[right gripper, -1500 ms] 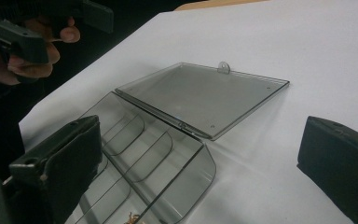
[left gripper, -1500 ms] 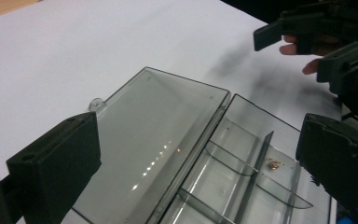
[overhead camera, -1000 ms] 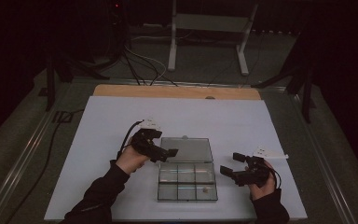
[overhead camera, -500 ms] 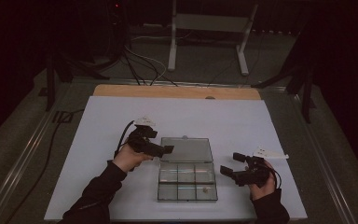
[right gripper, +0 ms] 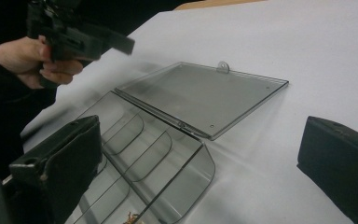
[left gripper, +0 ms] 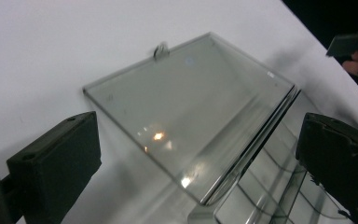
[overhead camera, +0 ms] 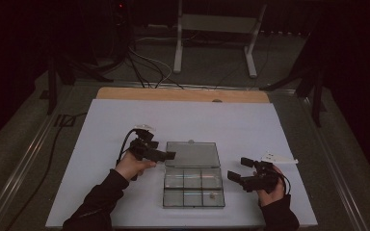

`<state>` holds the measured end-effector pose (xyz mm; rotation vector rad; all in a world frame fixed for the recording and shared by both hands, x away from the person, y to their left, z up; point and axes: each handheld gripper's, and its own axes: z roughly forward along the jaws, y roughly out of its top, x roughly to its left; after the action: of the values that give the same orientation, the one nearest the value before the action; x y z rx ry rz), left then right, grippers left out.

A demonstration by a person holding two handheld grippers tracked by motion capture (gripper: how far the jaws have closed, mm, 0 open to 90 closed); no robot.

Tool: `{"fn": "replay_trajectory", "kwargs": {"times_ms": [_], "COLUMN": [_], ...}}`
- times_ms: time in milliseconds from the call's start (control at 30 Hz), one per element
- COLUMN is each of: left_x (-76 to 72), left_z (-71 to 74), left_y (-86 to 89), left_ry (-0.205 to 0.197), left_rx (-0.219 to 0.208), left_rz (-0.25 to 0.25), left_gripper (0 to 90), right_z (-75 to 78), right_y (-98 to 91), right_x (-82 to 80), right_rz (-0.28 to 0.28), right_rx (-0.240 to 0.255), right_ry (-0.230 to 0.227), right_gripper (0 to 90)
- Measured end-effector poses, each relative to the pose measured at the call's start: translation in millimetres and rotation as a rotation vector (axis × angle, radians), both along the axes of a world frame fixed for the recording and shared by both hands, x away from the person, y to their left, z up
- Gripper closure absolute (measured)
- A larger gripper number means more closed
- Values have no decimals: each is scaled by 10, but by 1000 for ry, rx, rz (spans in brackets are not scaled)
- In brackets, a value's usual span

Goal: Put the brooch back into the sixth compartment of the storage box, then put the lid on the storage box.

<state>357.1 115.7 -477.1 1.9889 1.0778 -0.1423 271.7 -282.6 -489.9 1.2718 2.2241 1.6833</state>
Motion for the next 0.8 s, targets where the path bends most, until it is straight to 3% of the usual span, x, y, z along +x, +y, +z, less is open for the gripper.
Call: {"fn": "replay_trajectory", "kwargs": {"times_ms": [67,300,533,567,800], "left_x": [12,29,40,42,65], "left_z": [-69,-172,-247,-257,-318], "left_y": [-4,-12,-13,-11,-4], "left_ry": [39,97,128,131,152], "left_rx": [-10,-19,-25,-33,-41], "left_rz": [2,9,8,8,9], "left_gripper": [31,69,95,166,225], "right_z": [3,3,4,3,-1], "right_y": [4,3,2,2,0], "right_x": [0,-1,-2,-2,3], "right_rz": [1,1,2,2,3], "right_rx": [-2,-2,-1,-2,0], "right_ry": [-2,-2,-2,-1,1], "right_gripper": [0,0,0,0,0]}}
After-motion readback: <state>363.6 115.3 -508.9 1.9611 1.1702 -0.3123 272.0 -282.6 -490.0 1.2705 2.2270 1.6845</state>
